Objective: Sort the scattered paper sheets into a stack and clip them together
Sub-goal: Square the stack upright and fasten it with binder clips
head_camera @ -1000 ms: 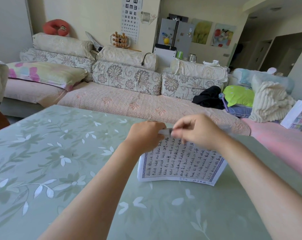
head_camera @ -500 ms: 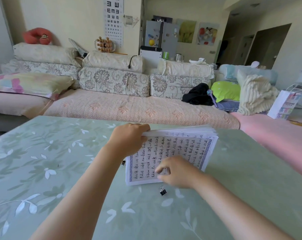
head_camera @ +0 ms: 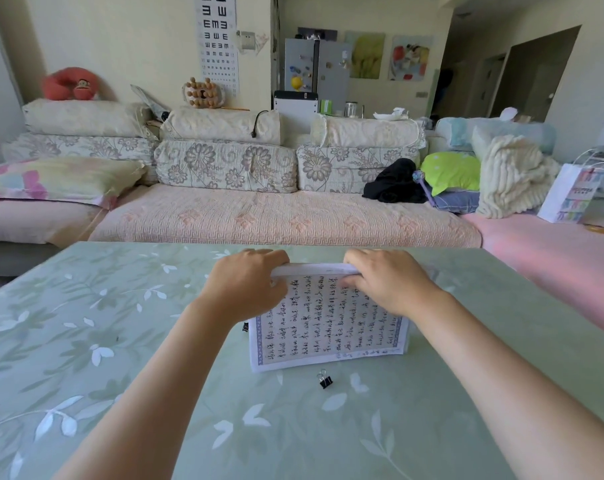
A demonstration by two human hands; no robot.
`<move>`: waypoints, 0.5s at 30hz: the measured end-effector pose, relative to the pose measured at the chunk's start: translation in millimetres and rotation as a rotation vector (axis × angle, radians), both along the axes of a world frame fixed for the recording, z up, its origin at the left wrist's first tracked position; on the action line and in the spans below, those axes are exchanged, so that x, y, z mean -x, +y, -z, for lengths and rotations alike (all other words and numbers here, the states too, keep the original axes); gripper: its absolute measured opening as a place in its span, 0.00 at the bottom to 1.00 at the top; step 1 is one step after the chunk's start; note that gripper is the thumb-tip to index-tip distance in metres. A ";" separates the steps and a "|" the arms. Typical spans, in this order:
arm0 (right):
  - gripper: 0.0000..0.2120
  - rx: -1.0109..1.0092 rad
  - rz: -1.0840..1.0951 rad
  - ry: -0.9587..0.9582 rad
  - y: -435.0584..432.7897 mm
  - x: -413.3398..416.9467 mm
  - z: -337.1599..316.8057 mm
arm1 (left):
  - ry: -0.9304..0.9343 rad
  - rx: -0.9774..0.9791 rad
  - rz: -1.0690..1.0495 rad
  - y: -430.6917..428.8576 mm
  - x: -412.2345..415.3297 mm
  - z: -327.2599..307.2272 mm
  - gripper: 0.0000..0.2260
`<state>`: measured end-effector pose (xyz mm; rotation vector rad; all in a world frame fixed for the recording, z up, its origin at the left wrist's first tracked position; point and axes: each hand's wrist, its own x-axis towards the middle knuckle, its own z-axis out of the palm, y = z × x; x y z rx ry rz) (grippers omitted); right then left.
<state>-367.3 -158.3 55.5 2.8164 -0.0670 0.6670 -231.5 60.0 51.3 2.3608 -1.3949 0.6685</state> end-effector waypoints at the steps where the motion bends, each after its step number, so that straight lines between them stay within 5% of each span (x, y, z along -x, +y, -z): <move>1: 0.19 0.000 -0.006 -0.001 -1.2 -0.7 1.1 | 0.044 0.048 -0.015 0.5 -0.9 2.6 0.08; 3: 0.19 0.004 -0.024 -0.001 -3.5 -1.0 3.2 | 0.300 0.256 -0.038 0.0 -1.3 10.8 0.10; 6: 0.20 0.000 -0.039 -0.007 -5.4 0.7 1.9 | 0.990 0.740 0.044 -2.5 4.4 30.7 0.13; 8: 0.20 -0.019 -0.032 0.007 -3.7 1.6 0.6 | 1.245 0.868 0.073 -7.2 10.8 45.5 0.12; 15: 0.09 -0.008 -0.017 0.010 3.1 0.6 2.0 | 1.187 0.974 0.070 -22.2 21.8 53.9 0.09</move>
